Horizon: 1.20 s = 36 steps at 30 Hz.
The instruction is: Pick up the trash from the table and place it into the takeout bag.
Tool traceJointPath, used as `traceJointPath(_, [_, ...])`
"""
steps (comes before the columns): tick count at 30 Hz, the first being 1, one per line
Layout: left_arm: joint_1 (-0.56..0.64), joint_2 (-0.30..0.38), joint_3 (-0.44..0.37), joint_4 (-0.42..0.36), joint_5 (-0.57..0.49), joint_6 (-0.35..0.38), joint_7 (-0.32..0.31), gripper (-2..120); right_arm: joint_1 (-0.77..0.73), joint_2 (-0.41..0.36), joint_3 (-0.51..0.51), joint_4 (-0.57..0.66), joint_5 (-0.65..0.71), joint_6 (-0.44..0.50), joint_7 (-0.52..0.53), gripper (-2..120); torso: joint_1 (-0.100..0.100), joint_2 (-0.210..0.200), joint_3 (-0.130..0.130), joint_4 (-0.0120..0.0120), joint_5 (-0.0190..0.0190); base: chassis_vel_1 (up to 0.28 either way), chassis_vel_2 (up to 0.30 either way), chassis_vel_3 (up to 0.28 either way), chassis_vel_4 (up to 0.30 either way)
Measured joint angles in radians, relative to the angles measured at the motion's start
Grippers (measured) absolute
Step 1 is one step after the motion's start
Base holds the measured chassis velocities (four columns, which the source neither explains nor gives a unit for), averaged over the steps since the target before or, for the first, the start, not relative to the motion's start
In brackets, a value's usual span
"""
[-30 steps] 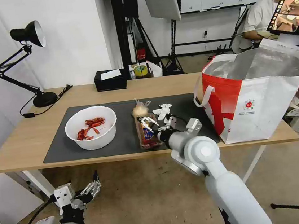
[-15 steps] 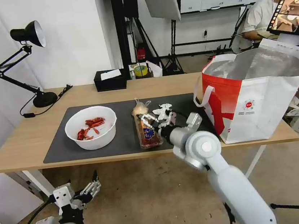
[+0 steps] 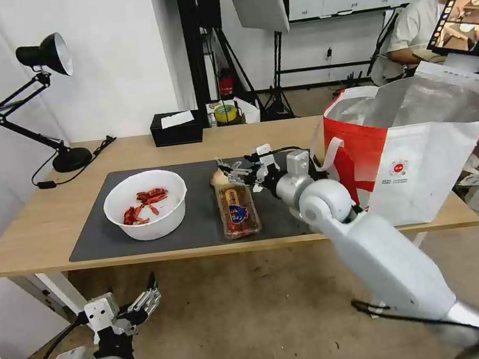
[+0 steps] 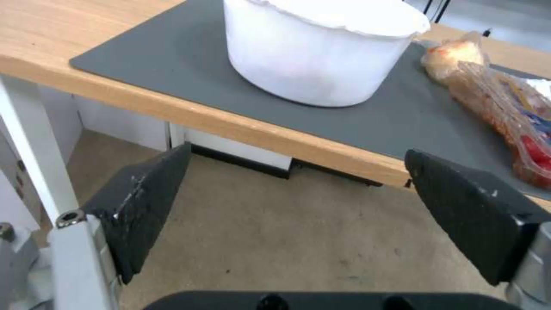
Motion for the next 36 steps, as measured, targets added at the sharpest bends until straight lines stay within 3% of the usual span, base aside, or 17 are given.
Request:
traceJointPath(3, [-0.002,0.001,0.000,0.000,0.000,0.000,0.000,100,0.042,0.001,-0.029,-0.078,-0.028,0.003,-0.101,53,0.000,0.000,0.000,0.0000,0.0000,0.000,0.000,0.000,0.000])
traceJointPath(5, [-0.002,0.001,-0.001,0.000,0.000,0.000,0.000,100,0.043,0.000,-0.031,-0.082,-0.028,0.003,-0.108,52,0.000,0.000,0.000,0.0000,0.0000,0.000,0.000,0.000,0.000])
traceJointPath(6, [-0.004,0.002,0.000,0.000,0.000,0.000,0.000,100,0.052,0.001,-0.042,-0.114,-0.027,0.005,-0.150,42,0.000,0.000,0.000,0.0000,0.0000,0.000,0.000,0.000,0.000])
traceJointPath(11, [-0.007,0.003,0.002,0.001,-0.002,-0.003,0.001,100,0.057,0.006,-0.048,-0.162,0.001,0.005,-0.177,29,0.000,0.000,0.000,0.0000,0.0000,0.000,0.000,0.000,0.000])
traceJointPath(18, [-0.009,0.002,0.004,0.004,-0.004,-0.020,0.003,100,0.048,0.003,-0.055,-0.182,-0.012,-0.005,-0.195,2,0.000,0.000,0.000,-0.0001,0.0000,0.000,0.000,0.000,0.000])
traceJointPath(36, [-0.009,0.012,0.007,0.004,-0.005,-0.024,0.012,100,0.045,0.005,-0.060,-0.203,-0.010,-0.056,-0.167,0,0.000,0.000,0.000,-0.0001,0.0000,0.000,0.000,0.000,0.000])
